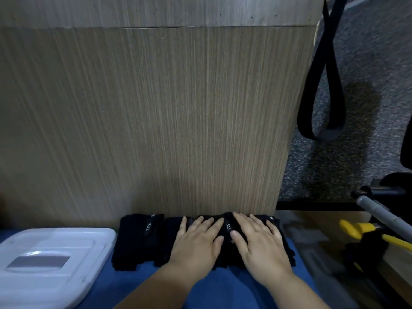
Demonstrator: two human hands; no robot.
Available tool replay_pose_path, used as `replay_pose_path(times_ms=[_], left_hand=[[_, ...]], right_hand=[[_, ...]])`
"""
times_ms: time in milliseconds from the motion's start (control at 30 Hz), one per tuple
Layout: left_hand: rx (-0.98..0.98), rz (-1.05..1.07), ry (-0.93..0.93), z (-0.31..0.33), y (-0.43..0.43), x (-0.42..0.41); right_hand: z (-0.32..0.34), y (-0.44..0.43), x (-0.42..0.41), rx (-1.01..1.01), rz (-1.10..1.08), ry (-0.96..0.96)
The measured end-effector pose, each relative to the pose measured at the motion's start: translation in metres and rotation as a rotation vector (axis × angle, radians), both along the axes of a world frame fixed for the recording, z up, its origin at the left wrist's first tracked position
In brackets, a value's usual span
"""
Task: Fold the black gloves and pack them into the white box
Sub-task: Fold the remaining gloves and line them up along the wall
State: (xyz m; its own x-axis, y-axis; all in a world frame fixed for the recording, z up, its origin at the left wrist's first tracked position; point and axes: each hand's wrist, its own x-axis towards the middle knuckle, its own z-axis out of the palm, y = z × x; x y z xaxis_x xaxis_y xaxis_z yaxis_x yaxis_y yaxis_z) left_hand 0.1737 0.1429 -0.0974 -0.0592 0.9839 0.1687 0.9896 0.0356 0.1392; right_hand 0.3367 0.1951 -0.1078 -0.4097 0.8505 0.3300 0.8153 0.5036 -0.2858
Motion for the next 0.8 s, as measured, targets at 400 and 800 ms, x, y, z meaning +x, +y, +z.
replay_pose_path(times_ms=[400,800], left_hand=[[-0.015,-0.013,-0.097,-0.011,0.005,-0.002],[-0.018,-0.026,-0.232,0.012,-0.002,-0.010]], right_hand=[[-0.013,0.002,-0.006,0.076,-0.054,-0.063],[0.015,0.000,-0.008,0.086,-0.048,-0.039]])
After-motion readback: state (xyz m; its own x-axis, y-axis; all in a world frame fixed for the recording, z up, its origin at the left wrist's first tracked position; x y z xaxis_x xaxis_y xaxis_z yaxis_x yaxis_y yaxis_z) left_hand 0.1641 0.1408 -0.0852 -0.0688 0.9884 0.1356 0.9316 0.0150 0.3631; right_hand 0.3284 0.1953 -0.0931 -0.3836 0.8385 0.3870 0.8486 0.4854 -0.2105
